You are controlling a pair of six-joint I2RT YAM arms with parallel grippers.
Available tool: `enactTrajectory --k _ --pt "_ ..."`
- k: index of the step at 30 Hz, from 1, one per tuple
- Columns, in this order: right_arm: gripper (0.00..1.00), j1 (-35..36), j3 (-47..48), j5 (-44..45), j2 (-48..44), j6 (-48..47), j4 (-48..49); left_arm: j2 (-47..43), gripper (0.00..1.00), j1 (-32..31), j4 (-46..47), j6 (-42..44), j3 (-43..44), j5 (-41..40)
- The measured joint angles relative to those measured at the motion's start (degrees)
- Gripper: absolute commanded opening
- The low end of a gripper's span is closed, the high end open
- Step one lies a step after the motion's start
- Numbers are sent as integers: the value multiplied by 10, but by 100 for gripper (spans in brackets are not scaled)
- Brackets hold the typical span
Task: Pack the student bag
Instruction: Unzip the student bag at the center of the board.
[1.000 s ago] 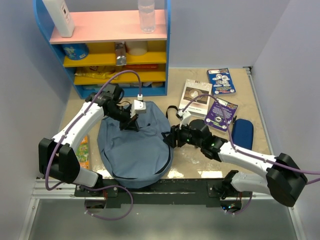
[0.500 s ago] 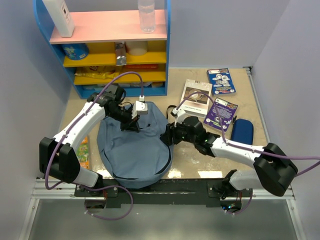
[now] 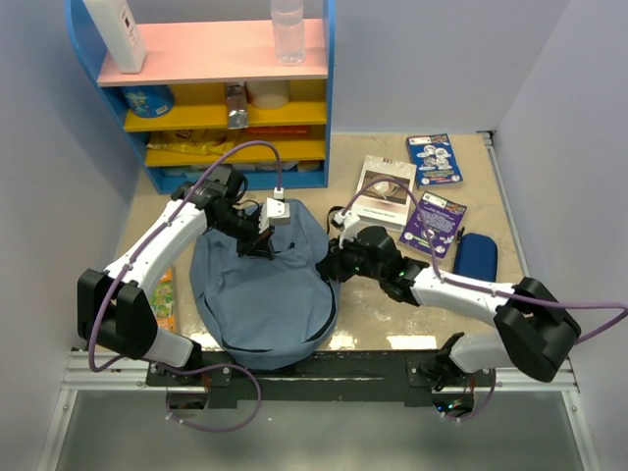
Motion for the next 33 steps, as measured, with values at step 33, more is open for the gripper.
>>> enactTrajectory --k 33 --pt "0 -5 -92 106 -204 76 -61 59 0 4 239 -269 -28 -118"
